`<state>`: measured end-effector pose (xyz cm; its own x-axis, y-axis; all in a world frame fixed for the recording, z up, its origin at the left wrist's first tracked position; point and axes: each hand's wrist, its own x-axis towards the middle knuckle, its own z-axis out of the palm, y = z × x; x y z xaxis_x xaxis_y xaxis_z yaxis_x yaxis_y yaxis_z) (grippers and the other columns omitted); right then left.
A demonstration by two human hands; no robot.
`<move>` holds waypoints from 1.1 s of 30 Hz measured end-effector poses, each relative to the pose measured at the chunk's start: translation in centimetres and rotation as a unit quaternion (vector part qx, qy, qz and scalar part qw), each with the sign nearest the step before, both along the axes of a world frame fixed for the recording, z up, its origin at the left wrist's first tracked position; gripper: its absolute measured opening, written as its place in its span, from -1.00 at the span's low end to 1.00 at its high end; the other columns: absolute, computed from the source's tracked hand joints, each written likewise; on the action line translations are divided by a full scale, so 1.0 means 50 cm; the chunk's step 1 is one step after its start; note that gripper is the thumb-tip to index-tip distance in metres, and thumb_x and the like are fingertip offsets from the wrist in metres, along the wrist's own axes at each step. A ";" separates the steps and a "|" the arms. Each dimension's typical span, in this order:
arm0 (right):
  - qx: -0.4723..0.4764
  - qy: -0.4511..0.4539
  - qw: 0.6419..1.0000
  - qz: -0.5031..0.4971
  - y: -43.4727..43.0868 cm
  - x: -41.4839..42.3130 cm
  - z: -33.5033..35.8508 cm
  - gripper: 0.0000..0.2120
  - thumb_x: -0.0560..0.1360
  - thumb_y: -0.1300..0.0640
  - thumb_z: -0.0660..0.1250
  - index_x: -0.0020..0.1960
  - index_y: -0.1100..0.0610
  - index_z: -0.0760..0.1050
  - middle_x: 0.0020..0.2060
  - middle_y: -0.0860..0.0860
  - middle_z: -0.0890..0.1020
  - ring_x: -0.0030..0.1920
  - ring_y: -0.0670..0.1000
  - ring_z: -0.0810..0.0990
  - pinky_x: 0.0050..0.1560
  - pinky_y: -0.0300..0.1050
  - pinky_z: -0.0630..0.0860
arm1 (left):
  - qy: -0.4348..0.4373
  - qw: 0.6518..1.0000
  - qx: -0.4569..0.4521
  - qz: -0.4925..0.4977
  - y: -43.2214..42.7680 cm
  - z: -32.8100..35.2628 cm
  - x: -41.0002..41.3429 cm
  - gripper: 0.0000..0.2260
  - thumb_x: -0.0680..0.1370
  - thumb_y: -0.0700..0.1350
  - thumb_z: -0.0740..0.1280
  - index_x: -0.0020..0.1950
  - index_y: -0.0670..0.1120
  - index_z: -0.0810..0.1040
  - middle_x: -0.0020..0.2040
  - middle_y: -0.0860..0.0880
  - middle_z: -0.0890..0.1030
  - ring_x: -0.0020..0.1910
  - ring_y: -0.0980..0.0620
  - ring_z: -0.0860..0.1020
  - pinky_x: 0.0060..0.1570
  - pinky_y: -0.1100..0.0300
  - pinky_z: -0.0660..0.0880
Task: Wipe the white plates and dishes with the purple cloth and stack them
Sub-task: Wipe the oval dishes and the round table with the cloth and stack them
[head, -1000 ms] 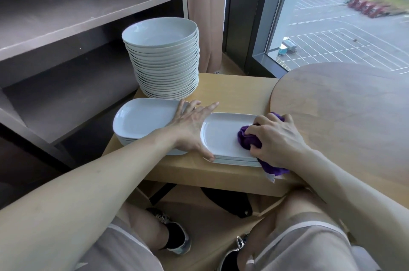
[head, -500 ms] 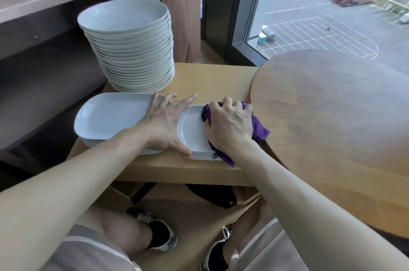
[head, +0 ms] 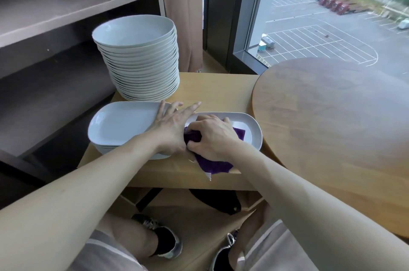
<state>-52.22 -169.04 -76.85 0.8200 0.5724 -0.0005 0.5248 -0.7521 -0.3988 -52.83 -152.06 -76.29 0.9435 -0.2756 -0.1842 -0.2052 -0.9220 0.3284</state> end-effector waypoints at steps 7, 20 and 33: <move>-0.060 0.019 0.997 -0.035 -0.058 -0.019 0.020 -0.75 0.47 -0.19 0.30 0.10 -0.17 0.58 -0.03 -0.11 0.45 0.08 0.03 0.43 -0.01 0.08 0.26 | -0.001 1.000 0.024 0.011 0.002 -0.002 -0.004 0.33 0.08 0.48 0.54 0.64 0.25 -0.18 0.63 0.03 0.17 0.63 0.02 -0.16 0.56 -0.16 -0.33; -0.134 -0.058 0.968 -0.202 -0.155 0.032 0.022 -0.76 0.53 -0.09 0.29 0.13 -0.05 0.57 0.00 0.00 0.46 0.01 0.10 0.37 0.04 0.11 0.21 | -0.026 0.999 0.038 -0.008 0.010 -0.019 0.010 0.32 0.05 0.54 0.47 0.63 0.28 -0.18 0.60 0.08 0.23 0.61 0.08 -0.10 0.56 -0.15 -0.32; -0.061 -0.099 0.989 -0.095 0.009 0.037 -0.010 -0.62 0.54 -0.15 0.22 0.29 -0.03 0.51 0.07 0.05 0.49 0.11 0.15 0.49 0.04 0.13 0.26 | -0.020 1.000 -0.012 0.010 0.008 -0.016 0.003 0.39 -0.08 0.56 0.43 0.63 0.30 -0.16 0.57 -0.01 0.22 0.57 0.12 -0.10 0.57 -0.17 -0.25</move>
<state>-50.34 -168.61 -77.34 0.9038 0.4134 0.1107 0.4277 -0.8810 -0.2024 -52.67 -151.65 -77.11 0.9550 -0.2613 -0.1402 -0.2007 -0.9177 0.3429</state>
